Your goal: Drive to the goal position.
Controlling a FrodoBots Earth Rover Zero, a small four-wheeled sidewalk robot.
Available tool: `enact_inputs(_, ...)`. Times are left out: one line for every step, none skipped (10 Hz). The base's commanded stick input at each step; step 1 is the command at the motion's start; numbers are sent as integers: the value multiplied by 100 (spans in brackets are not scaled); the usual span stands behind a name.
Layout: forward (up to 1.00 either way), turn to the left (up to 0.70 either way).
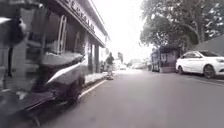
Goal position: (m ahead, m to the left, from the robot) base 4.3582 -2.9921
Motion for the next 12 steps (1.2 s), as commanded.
enact_inputs(70,0)
enact_inputs(70,0)
enact_inputs(70,0)
enact_inputs(70,0)
enact_inputs(70,0)
enact_inputs(70,0)
enact_inputs(70,0)
enact_inputs(70,0)
enact_inputs(70,0)
enact_inputs(70,0)
enact_inputs(70,0)
enact_inputs(70,0)
